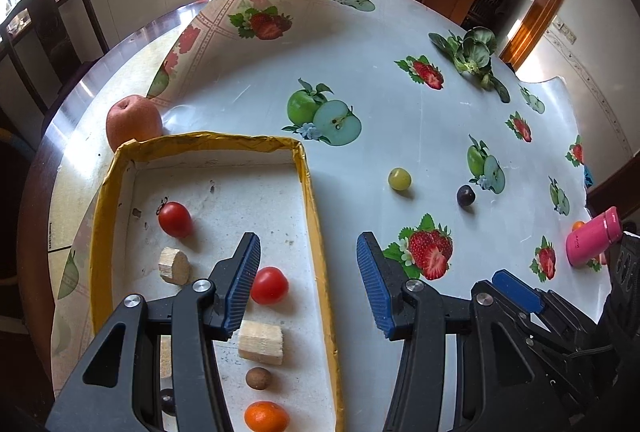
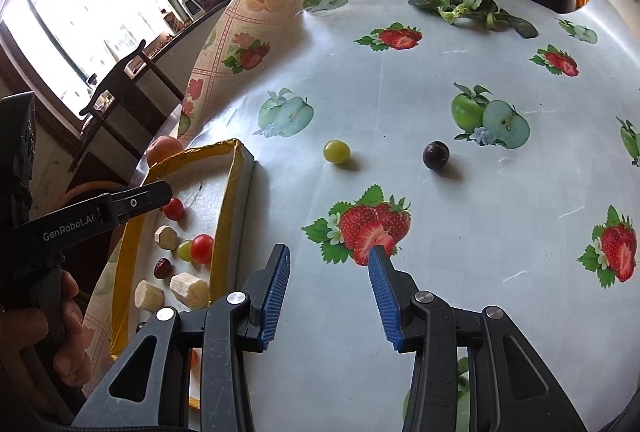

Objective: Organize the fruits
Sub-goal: 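Withdraw both tools from the tray toward the two loose grapes, then grasp the green grape with the left tool while the right tool grasps the dark purple grape, then carry the green and dark purple grapes over the tray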

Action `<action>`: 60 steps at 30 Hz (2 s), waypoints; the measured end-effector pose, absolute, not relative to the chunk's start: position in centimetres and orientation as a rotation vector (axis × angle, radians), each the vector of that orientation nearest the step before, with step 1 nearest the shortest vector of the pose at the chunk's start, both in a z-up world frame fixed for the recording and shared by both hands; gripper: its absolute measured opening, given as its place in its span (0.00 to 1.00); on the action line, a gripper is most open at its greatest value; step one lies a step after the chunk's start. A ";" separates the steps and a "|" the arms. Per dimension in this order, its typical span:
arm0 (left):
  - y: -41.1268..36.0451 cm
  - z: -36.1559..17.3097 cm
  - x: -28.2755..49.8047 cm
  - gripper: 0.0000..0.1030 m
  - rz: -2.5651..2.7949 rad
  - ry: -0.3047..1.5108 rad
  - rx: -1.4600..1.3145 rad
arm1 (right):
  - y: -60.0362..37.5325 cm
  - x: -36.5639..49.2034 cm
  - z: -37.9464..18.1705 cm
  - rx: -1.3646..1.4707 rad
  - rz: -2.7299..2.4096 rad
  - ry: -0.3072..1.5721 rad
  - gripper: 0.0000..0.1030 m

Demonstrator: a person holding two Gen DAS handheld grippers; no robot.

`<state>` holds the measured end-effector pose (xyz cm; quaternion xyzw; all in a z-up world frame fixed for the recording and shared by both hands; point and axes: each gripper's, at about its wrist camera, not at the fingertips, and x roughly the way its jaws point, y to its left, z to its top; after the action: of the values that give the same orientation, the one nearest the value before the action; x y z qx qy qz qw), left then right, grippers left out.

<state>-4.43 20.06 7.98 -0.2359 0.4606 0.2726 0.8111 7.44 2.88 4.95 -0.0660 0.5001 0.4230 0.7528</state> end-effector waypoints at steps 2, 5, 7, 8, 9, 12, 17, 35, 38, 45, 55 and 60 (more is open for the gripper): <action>19.5 7.9 -3.8 0.47 0.571 0.988 -0.498 | 2.5 7.8 4.9 -0.139 0.916 1.091 0.42; 18.9 7.6 -2.8 0.47 0.550 0.996 -0.495 | 2.1 8.6 4.6 -0.136 0.903 1.091 0.42; 18.6 7.2 -1.8 0.47 0.534 1.004 -0.497 | 2.0 9.4 4.2 -0.132 0.891 1.094 0.42; 18.4 7.0 -1.3 0.47 0.525 1.007 -0.499 | 2.0 9.9 4.0 -0.130 0.885 1.096 0.41; 18.3 6.7 -0.8 0.47 0.515 1.011 -0.501 | 2.1 10.5 3.8 -0.130 0.879 1.098 0.40; 18.0 5.6 0.9 0.47 0.491 1.033 -0.507 | 2.8 12.3 3.0 -0.135 0.859 1.102 0.40; 18.3 3.7 4.0 0.47 0.470 1.059 -0.512 | 4.4 15.4 1.5 -0.135 0.825 1.108 0.39; 18.9 -0.9 10.8 0.27 0.426 1.115 -0.454 | 4.8 18.6 -1.5 -0.147 0.778 1.114 0.16; 19.6 -0.5 10.0 0.22 0.403 1.093 -0.507 | 3.8 18.5 -0.7 -0.115 0.783 1.107 0.16; 18.4 1.7 6.7 0.22 0.358 1.036 -0.526 | 1.7 16.8 1.8 -0.061 0.820 1.088 0.16; 15.9 4.7 2.1 0.22 0.380 1.018 -0.503 | -0.4 11.8 4.8 -0.036 0.870 1.073 0.16; 15.2 6.2 -0.7 0.22 0.425 1.007 -0.466 | -0.4 9.2 6.3 -0.051 0.910 1.061 0.16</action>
<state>-0.73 15.16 6.18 -0.2194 0.4743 0.2004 0.8287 9.21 -0.40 6.34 -0.0237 0.4885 0.4189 0.7651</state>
